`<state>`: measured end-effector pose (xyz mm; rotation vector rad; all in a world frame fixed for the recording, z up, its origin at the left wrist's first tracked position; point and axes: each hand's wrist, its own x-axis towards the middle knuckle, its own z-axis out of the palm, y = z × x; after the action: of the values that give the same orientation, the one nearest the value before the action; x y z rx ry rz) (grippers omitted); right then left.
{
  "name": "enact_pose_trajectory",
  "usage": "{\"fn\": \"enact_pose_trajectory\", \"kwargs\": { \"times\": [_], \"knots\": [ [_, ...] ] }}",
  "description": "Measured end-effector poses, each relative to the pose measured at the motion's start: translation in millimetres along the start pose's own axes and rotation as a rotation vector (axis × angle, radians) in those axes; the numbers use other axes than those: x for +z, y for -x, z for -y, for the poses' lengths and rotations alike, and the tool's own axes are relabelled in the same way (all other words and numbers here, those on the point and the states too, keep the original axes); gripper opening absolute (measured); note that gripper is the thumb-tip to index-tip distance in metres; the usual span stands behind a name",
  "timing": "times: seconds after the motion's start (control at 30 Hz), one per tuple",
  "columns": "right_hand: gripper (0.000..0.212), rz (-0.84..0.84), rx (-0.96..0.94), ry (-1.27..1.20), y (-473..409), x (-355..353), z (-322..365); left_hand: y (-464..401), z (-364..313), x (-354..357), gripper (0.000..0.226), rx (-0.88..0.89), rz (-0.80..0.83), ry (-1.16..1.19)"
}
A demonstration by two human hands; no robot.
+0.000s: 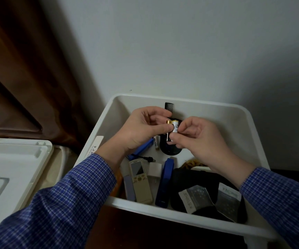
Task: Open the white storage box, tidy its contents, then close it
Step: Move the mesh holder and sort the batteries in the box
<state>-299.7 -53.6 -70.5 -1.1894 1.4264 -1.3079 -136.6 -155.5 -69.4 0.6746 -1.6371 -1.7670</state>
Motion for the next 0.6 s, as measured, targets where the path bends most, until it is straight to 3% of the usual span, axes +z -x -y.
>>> {"fn": "enact_pose_trajectory", "kwargs": {
  "times": [0.13, 0.27, 0.43, 0.6],
  "knots": [
    [0.028, -0.029, 0.042, -0.021, -1.9, 4.1, 0.9, -1.1, -0.1, 1.7, 0.045, -0.025, -0.042, 0.05],
    [0.023, 0.005, 0.263, -0.209, -5.4, 7.0, 5.0, -0.4, -6.4, 2.8, 0.041, -0.21, -0.119, -0.007],
    [0.018, 0.167, 0.474, -0.377, -8.0, 5.2, 10.5, 2.0, -15.2, 4.1, 0.026, -0.514, 0.084, 0.007],
    [0.013, 0.23, 0.506, -0.42, -8.2, 2.5, 8.4, 1.9, -17.0, 3.2, 0.025, -0.531, 0.171, 0.011]
  ]
}}
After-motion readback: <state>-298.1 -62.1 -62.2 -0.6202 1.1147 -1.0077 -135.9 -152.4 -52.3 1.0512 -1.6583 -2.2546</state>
